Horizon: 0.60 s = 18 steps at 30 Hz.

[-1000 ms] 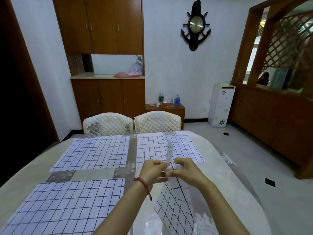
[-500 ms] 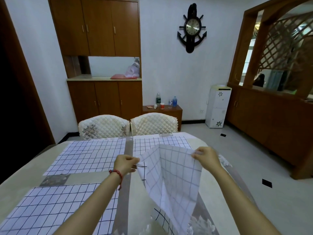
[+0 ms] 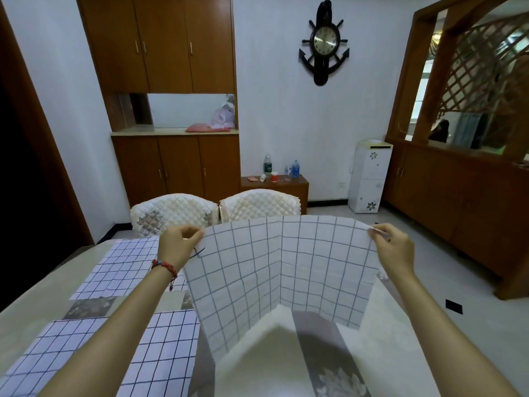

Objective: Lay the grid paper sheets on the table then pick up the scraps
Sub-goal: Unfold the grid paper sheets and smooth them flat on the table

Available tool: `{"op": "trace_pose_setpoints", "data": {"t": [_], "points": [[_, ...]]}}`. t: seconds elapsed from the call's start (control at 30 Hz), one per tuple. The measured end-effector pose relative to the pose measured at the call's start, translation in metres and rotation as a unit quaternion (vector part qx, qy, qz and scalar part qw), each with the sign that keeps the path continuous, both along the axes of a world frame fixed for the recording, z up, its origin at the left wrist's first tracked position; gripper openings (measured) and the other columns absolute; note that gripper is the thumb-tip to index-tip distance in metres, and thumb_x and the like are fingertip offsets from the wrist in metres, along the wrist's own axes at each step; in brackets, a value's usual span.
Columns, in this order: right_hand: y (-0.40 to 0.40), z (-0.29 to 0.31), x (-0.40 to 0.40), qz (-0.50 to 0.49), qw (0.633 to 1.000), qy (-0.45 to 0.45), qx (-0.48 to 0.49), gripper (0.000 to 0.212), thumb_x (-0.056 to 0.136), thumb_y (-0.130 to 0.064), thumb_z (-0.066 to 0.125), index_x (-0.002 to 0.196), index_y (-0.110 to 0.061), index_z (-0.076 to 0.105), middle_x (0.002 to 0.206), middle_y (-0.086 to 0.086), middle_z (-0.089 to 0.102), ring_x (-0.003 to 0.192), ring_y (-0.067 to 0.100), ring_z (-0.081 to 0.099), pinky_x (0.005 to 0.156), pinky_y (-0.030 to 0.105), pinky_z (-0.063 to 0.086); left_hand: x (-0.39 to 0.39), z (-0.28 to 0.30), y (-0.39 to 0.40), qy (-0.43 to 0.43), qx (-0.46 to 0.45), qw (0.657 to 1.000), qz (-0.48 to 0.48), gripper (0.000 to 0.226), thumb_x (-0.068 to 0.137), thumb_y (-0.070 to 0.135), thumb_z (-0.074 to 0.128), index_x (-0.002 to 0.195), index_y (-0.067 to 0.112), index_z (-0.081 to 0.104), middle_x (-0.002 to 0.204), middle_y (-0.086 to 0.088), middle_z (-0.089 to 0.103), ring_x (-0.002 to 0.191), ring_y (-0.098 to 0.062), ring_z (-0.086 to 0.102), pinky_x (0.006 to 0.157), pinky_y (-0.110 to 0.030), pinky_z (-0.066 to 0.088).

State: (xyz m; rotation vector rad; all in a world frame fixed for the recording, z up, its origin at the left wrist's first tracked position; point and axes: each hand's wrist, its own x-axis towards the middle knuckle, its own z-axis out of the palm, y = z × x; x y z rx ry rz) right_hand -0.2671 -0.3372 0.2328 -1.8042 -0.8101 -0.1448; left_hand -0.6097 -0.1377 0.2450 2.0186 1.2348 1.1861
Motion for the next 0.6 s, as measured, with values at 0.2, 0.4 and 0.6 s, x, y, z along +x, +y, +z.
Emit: {"op": "trace_pose_setpoints", "data": {"t": [0.2, 0.4, 0.6], "points": [[-0.043, -0.077, 0.006, -0.020, 1.000, 0.004, -0.018, 0.012, 0.081, -0.004, 0.066, 0.090, 0.001, 0.070, 0.087, 0.021, 0.068, 0.077, 0.031, 0.060, 0.059, 0.007, 0.039, -0.017, -0.059, -0.029, 0.025, 0.055, 0.998, -0.011, 0.005, 0.078, 0.005, 0.068, 0.079, 0.002, 0.072, 0.078, -0.011, 0.071, 0.068, -0.020, 0.061, 0.061, -0.007, 0.046], [-0.081, -0.148, 0.000, -0.016, 0.994, 0.085, -0.064, 0.013, 0.078, 0.004, 0.065, 0.080, -0.009, 0.070, 0.077, -0.001, 0.068, 0.078, 0.020, 0.058, 0.063, -0.003, 0.037, -0.023, -0.137, -0.061, 0.106, 0.052, 0.991, -0.064, 0.005, 0.073, 0.002, 0.072, 0.074, 0.007, 0.072, 0.075, -0.004, 0.071, 0.068, -0.004, 0.057, 0.064, -0.006, 0.040], [-0.100, -0.200, 0.000, -0.005, 0.976, 0.118, -0.181, 0.026, 0.077, 0.010, 0.058, 0.078, -0.015, 0.066, 0.086, 0.006, 0.063, 0.095, 0.031, 0.058, 0.077, 0.027, 0.041, -0.021, -0.194, -0.085, 0.230, 0.017, 0.967, -0.108, 0.017, 0.060, 0.003, 0.082, 0.064, 0.015, 0.071, 0.064, 0.002, 0.070, 0.060, -0.013, 0.063, 0.054, -0.011, 0.043]]}}
